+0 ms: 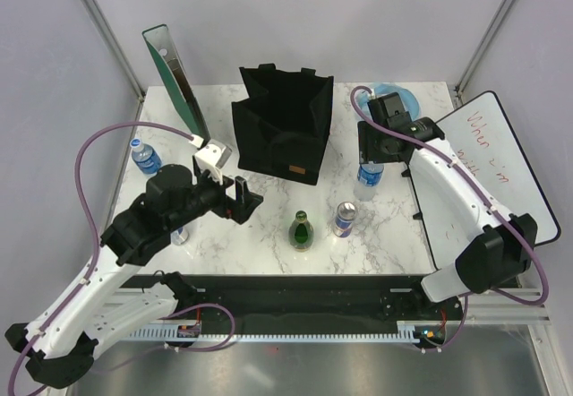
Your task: Place the beverage into the canvas bag
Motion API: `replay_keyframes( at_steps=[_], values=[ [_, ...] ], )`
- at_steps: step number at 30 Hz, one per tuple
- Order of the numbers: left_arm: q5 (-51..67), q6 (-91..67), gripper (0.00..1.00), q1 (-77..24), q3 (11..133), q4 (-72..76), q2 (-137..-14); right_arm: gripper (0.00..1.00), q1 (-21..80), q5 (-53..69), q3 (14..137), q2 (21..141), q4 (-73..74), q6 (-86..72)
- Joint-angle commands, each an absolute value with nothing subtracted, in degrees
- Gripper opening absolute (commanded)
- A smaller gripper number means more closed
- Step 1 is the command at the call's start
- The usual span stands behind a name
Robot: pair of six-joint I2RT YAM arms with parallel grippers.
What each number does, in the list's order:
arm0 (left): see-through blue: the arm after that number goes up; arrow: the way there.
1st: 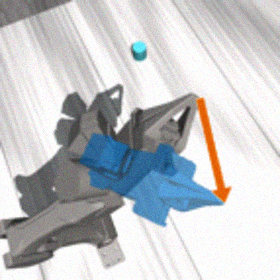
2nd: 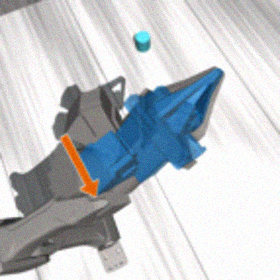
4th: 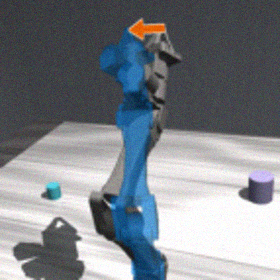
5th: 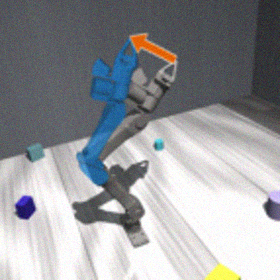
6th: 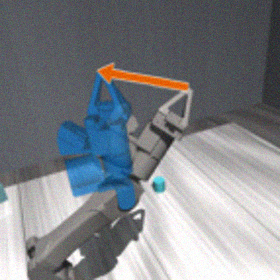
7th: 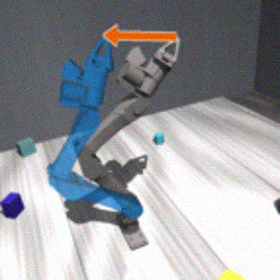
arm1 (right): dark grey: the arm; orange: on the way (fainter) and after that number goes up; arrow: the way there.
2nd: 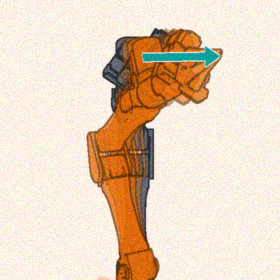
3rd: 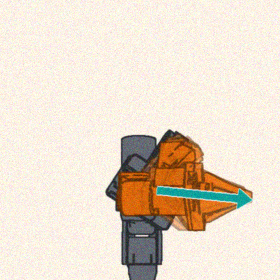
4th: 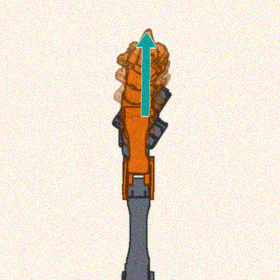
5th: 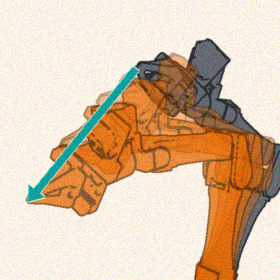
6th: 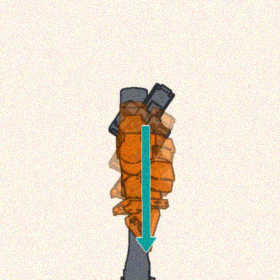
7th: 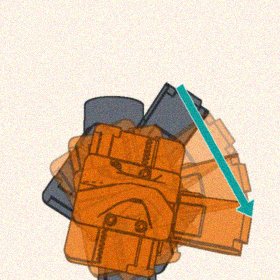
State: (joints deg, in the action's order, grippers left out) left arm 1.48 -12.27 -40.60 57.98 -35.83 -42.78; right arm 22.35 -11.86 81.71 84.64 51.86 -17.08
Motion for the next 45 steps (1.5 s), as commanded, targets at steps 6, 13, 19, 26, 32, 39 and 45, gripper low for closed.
replay_keyframes(
  at_steps=[6, 13, 19, 26, 32, 39, 45],
  values=[
    [0.18, -10.90, 1.00, -40.78, 58.01, -33.31, -41.40, 0.68, 22.41, -12.39, 81.13, 86.66, 49.83, -15.73],
    [0.18, -11.07, 1.00, -40.78, 58.18, -33.22, -41.57, 0.90, 22.50, -12.48, 79.45, 87.27, 49.48, -15.47],
    [0.35, -11.42, 1.00, -40.78, 58.18, -33.22, -41.66, 0.88, 22.06, -11.87, 78.66, 89.03, 48.43, -14.59],
    [0.26, -11.43, 1.00, -40.78, 58.27, -33.31, -41.57, 0.87, 21.36, -10.55, 78.05, 91.23, 46.58, -13.98],
    [0.18, -11.43, 1.00, -40.78, 58.27, -33.31, -41.66, 0.52, 21.27, -11.34, 78.39, 90.88, 46.23, -13.97],
    [-1.30, -11.60, 1.00, -40.78, 58.45, -33.40, -41.22, 0.00, 21.18, -15.03, 88.66, 88.60, 53.52, -13.71],
    [-3.78, -12.74, 1.00, -40.78, 58.53, -33.75, -41.48, 0.00, 21.36, -15.74, 107.55, 89.03, 58.18, -13.54]
  ],
)
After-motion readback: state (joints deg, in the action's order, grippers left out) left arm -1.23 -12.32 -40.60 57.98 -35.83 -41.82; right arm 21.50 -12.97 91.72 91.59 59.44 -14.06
